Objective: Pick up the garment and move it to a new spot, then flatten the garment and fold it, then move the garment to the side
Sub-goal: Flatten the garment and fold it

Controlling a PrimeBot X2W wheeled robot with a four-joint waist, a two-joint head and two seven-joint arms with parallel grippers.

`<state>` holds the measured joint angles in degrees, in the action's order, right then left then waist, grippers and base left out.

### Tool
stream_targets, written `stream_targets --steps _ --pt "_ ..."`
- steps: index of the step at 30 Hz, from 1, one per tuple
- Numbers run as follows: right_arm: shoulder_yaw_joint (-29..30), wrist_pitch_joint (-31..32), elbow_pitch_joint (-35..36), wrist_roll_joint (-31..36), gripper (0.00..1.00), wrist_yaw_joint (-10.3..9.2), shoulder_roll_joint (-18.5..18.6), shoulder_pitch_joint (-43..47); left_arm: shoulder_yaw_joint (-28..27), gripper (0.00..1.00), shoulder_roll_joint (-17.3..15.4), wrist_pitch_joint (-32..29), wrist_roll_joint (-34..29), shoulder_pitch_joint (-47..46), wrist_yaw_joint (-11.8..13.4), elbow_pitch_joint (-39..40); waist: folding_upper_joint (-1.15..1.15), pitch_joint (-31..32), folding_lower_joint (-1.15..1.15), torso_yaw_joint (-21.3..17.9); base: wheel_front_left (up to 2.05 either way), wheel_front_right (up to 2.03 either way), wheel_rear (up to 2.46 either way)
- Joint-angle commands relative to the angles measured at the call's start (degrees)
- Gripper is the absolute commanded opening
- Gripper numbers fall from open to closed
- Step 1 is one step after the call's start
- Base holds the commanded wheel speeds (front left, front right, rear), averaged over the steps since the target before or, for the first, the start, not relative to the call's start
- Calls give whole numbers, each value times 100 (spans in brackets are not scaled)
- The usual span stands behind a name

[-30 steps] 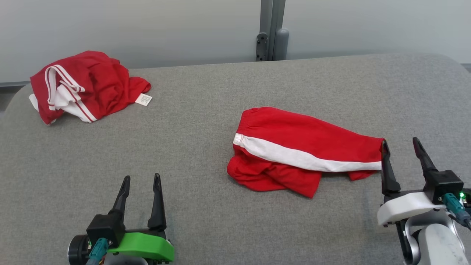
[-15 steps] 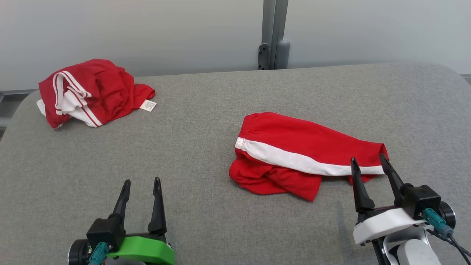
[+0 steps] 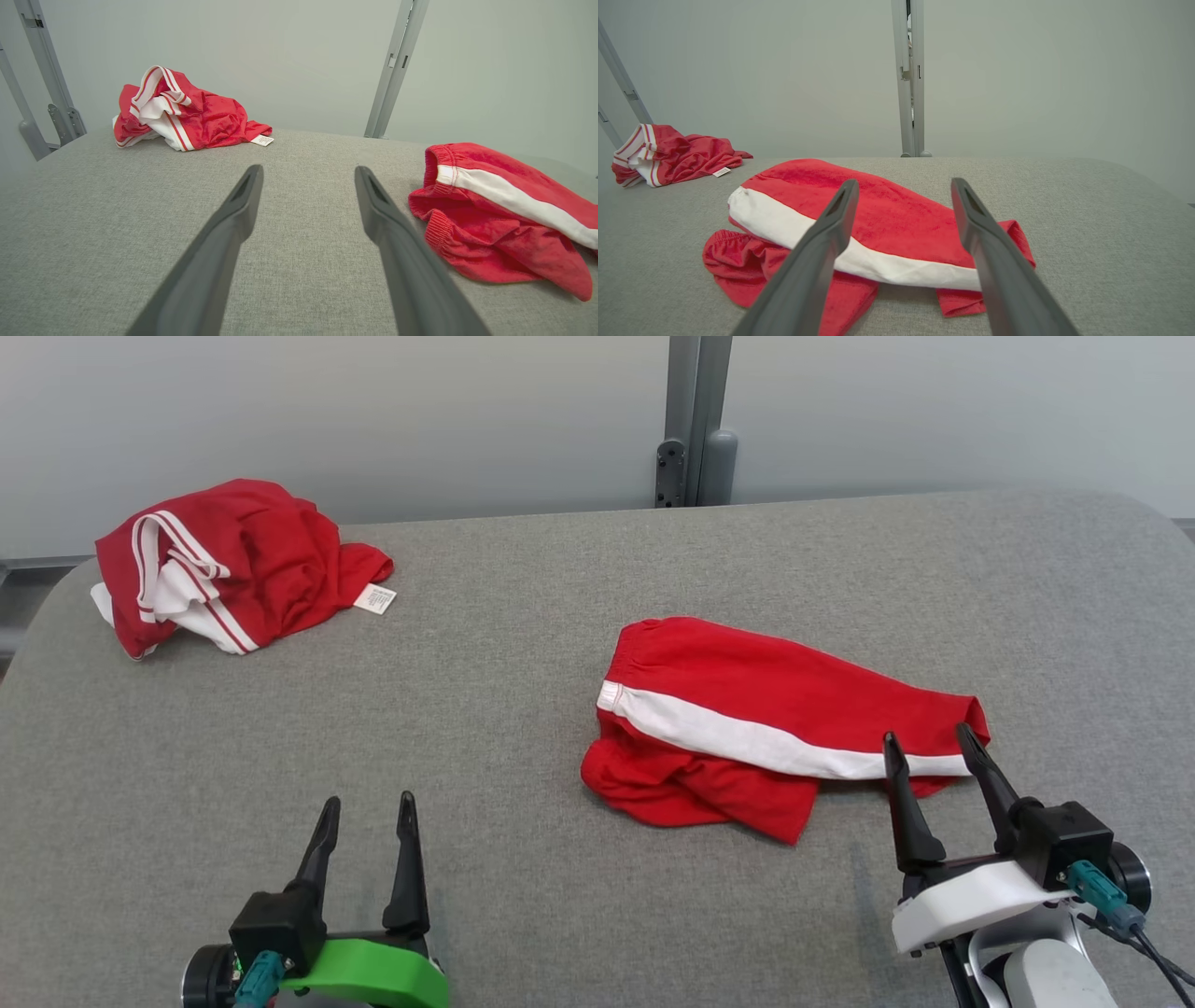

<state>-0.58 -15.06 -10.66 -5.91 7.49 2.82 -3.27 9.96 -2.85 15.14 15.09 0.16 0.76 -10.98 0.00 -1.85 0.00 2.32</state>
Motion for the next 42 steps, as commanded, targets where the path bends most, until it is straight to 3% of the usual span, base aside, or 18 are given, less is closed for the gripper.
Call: stream_targets --steps 1,8,13,26,35,42 --pt "14 -19 12 29 100 1 14 -65 33 100 -7 1 -32 -38 -52 -56 0 -16 0 -2 0 0 0" --pt "39 -18 21 52 100 1 14 -125 366 100 -7 -57 -7 -618 -449 -585 0 -121 0 -13 0 0 0" --pt "44 -19 59 89 100 1 14 -197 966 100 -10 -741 317 -1452 -767 -987 0 -246 0 -59 0 0 0" --pt "78 -19 137 104 100 1 14 -443 1919 100 -74 -2415 2062 -3191 -824 -2063 0 -742 0 -466 0 0 0" --pt "62 -19 152 51 100 1 14 -527 1967 100 -193 -2608 2656 -3686 -826 -2783 0 -895 0 -679 0 0 0" --pt "147 -19 160 58 100 1 13 -543 2343 100 -210 -2720 3317 -3762 -826 -2568 0 -950 0 -707 0 0 0"
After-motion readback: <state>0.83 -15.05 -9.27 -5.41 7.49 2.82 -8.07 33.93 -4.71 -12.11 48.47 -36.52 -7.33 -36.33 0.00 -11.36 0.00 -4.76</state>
